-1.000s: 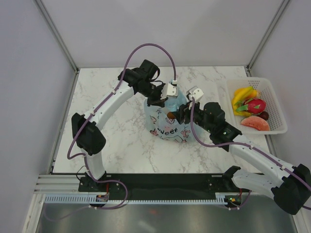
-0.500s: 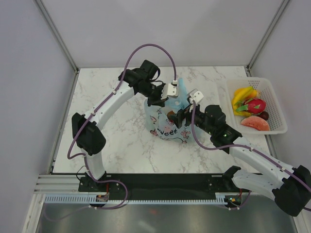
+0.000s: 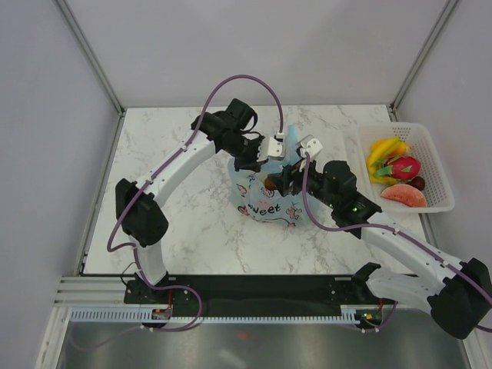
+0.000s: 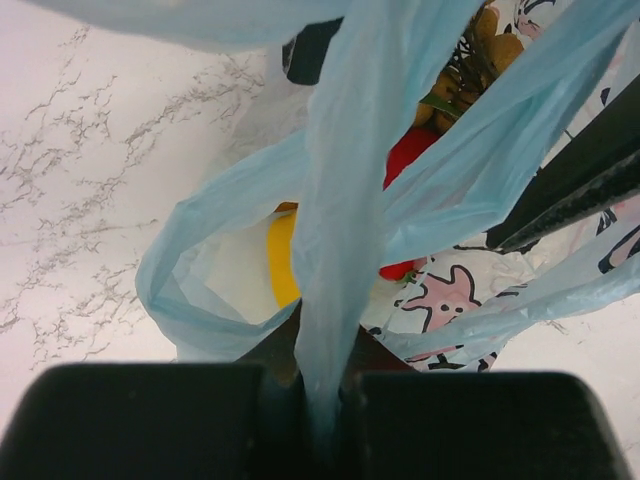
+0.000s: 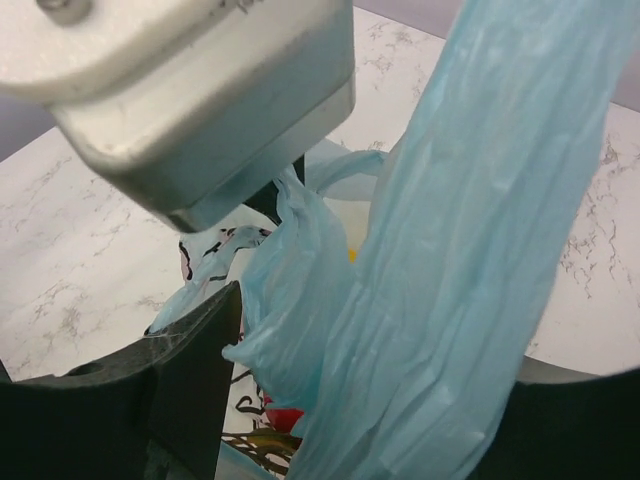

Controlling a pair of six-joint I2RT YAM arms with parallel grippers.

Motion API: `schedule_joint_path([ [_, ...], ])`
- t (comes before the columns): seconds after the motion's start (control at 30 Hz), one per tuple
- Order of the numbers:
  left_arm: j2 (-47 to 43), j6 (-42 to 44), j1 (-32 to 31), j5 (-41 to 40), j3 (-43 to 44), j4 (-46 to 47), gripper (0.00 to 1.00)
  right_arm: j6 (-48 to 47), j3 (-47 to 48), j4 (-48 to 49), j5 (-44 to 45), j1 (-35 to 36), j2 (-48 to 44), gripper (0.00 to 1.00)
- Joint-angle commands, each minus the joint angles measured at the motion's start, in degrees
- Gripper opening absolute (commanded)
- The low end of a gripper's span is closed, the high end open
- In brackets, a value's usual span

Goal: Place the fake fruits into the plastic bag and tie a complex knot
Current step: Adjust the plastic bag at the center of the board.

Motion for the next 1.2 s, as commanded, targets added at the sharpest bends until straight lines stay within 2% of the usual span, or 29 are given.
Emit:
schedule_joint_path([
  [0.0, -2.0, 1.5, -0.6, -1.2, 1.0, 1.1, 0.05, 0.6, 3.4, 1.6, -1.2, -0.2, 1.0, 0.67],
  [0.17, -2.3, 0.0, -0.8, -2.0, 2.0, 1.6, 0.04, 0.2, 4.6, 0.6, -1.4, -0.3, 1.9, 0.51],
  [0.2, -2.5, 0.0, -0.8, -2.0, 1.9, 1.6, 0.04, 0.3, 4.8, 0.5, -1.4, -0.3, 2.1, 0.40],
  [0.3, -3.0, -0.5, -0.9, -1.9, 1.8, 2.0, 0.04, 0.1, 5.2, 0.0, -1.2, -0.3, 2.3, 0.32],
  [0.33, -3.3, -0.5, -0.9, -1.8, 1.8, 2.1, 0.04, 0.0, 5.5, -0.4, -1.1, -0.3, 2.4, 0.23],
  [0.4, -4.0, -1.0, -1.0, -1.0, 1.6, 2.6, 0.04, 0.0, 5.6, -0.8, -1.1, -0.2, 2.5, 0.11],
  [0.5, -5.2, -1.4, -1.0, 0.2, 1.4, 3.2, 0.04, -0.3, 5.6, -1.3, -0.4, -0.3, 2.4, 0.00],
  [0.77, -8.6, -2.7, -1.0, 3.6, -0.8, 5.7, 0.05, -0.1, 4.7, -1.5, 1.3, -0.3, 1.6, 0.00],
  [0.87, -9.2, -3.0, -1.0, 5.3, -1.0, 6.1, 0.05, -0.1, 4.7, -1.5, 1.7, -0.2, 1.5, 0.07],
  [1.0, -9.0, -3.1, -1.0, 5.0, -1.4, 6.2, 0.04, -0.6, 4.8, -1.5, 1.0, -0.3, 1.3, 0.30],
  [1.1, -8.6, -3.8, -1.0, 3.4, -1.6, 6.1, 0.04, -1.0, 4.6, -1.4, 0.8, -0.3, 1.1, 0.43],
  [1.17, -8.5, -4.0, -1.0, 2.8, -1.8, 6.2, 0.02, -1.1, 4.3, -1.1, 1.1, -0.3, 1.1, 0.44],
])
